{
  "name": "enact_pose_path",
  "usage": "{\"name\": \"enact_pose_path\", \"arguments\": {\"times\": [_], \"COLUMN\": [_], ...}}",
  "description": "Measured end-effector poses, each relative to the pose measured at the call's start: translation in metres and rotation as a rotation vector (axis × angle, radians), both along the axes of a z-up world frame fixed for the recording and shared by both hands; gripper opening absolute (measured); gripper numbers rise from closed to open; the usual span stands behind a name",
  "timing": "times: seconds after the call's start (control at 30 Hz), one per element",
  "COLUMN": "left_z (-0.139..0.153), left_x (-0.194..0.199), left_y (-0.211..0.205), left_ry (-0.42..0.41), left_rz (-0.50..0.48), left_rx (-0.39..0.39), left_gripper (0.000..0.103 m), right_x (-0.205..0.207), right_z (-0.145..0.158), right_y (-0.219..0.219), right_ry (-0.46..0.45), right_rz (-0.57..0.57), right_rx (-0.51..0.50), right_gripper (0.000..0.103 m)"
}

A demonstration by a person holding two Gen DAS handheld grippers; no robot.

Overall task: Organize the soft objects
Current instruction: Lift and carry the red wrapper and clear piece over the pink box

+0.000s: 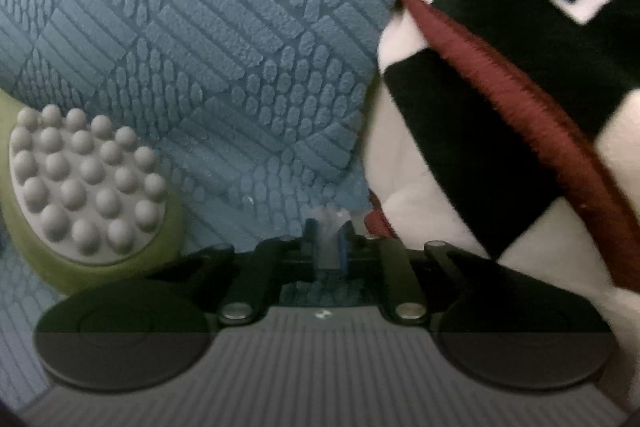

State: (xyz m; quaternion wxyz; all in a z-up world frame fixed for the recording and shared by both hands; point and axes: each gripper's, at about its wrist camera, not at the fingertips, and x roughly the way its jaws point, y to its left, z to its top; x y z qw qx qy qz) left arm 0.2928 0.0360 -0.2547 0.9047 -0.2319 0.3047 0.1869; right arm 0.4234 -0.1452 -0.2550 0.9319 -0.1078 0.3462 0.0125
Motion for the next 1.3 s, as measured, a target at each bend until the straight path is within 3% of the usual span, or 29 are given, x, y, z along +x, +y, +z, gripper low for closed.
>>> {"name": "enact_pose_path", "arguments": {"times": [0.6, 0.67, 1.3], "left_z": [0.029, 0.033, 0.065], "left_x": [-0.025, -0.032, -0.1], "left_y": [0.001, -0.002, 0.002], "left_ry": [-0.009, -0.009, 0.013], "left_rz": [-0.09, -0.105, -0.201], "left_rx": [0.029, 0.031, 0.059], "left_gripper": [0.029, 0.017, 0.017], "right_x": [-0.078, -0.089, -0.178], "right_z": [0.048, 0.053, 0.075], "right_y": [-0.01, -0.013, 0.002], "right_ry": [-0.059, -0.062, -0.052], "right_rz": [0.0, -0.003, 0.087], "right_rx": [0.117, 0.137, 0.277], "right_gripper": [0.013, 0.013, 0.013]}}
